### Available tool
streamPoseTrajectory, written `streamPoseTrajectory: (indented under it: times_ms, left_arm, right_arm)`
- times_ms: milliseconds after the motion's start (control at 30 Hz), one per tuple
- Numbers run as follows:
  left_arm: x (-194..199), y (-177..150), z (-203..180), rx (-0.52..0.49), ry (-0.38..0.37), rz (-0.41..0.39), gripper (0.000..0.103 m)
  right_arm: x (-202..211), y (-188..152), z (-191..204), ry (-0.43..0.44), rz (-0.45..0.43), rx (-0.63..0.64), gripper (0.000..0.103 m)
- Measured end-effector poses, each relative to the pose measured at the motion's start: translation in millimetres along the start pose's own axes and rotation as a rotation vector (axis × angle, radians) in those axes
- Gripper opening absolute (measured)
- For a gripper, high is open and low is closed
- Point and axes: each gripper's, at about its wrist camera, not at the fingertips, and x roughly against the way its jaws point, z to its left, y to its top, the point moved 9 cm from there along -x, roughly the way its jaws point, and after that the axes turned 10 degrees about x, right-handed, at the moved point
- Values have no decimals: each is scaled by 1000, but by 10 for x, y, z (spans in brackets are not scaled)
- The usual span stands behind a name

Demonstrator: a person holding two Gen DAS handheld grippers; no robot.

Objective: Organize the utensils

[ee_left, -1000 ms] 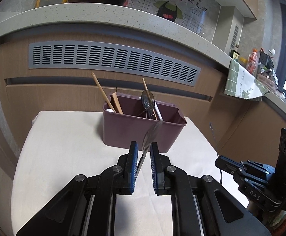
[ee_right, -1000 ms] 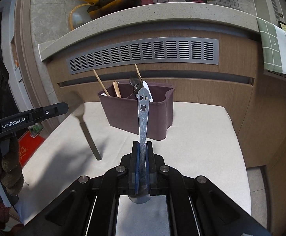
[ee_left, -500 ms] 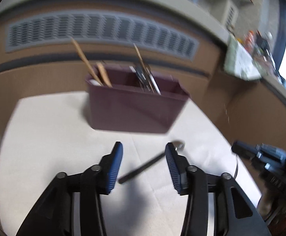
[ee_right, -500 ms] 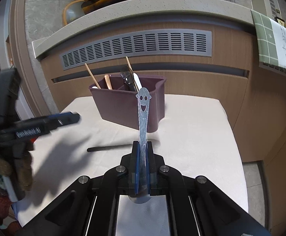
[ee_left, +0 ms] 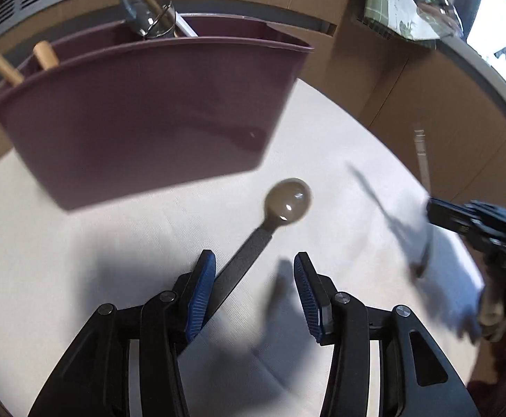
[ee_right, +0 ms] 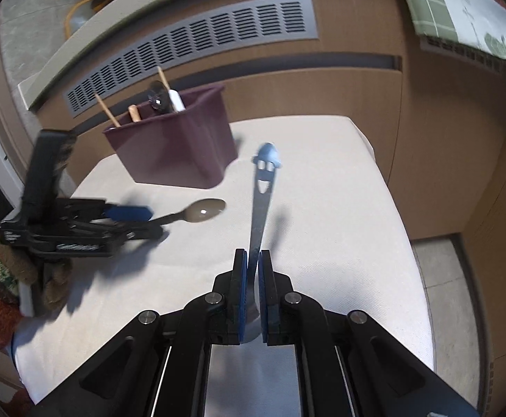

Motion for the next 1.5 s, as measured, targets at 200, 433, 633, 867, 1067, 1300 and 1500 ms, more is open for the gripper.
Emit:
streamPoseTrajectory:
  times_ms: [200, 433, 633, 867, 1067, 1300, 1500]
  left_arm:
    - [-31, -193, -326, -56, -22, 58, 48]
    - [-154, -51, -411, -94, 48, 16, 48]
    - [-145, -24, -410, -93, 58, 19, 48]
    - [-349, 234, -455, -110, 118, 21, 48]
    - [-339, 227, -499, -143, 181, 30, 34]
    - [603, -63, -246, 95, 90, -201, 34]
    - [1114, -253, -30, 201, 72, -324, 34]
  right_arm:
    - [-259, -54, -54, 3, 79, 16, 7]
    - [-469, -23, -61, -25, 152, 1, 23]
    - [-576, 33, 42, -81, 178, 101, 12]
    - [-356, -126, -112, -49, 165, 58, 7]
    - [-124, -130, -157, -42, 120, 15, 7]
    - [248, 47, 25, 16, 1, -24, 7]
    - [389, 236, 262, 33, -65, -11, 1]
